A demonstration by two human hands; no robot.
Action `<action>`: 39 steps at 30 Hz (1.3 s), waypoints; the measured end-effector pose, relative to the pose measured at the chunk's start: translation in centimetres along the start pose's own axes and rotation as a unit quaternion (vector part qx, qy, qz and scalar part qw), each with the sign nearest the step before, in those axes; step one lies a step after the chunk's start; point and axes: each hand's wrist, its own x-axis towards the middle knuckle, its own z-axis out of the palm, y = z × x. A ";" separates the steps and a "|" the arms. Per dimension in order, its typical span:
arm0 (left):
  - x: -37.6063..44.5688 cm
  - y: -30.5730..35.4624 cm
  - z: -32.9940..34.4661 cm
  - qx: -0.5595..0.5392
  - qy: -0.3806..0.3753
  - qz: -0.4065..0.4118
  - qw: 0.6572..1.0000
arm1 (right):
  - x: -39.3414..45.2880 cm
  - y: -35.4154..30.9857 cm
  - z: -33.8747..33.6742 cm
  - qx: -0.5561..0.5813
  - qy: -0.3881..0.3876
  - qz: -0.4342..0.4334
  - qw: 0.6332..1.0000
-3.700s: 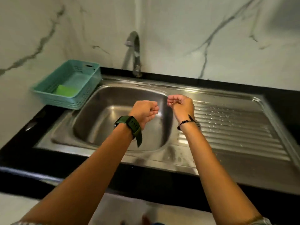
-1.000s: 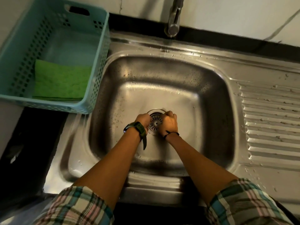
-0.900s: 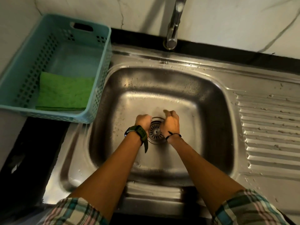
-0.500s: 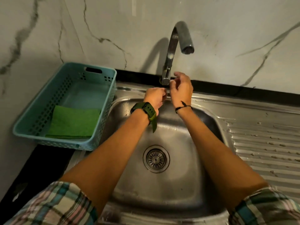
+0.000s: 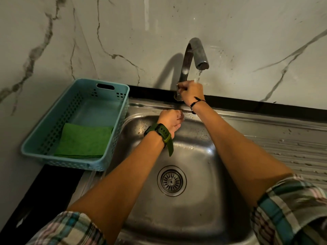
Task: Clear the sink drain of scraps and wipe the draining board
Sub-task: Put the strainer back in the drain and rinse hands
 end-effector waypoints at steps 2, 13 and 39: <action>0.0 -0.5 0.2 -0.010 -0.003 -0.016 1.000 | 0.1 0.0 -0.1 -0.001 -0.039 -0.015 0.999; -0.7 -2.9 -1.3 0.145 -0.041 -0.061 0.987 | -6.4 1.1 -1.2 0.104 -0.184 0.063 0.975; -0.3 -10.0 -6.6 0.392 -0.041 -0.067 0.916 | -7.4 3.5 -1.4 -0.003 -0.446 0.134 0.885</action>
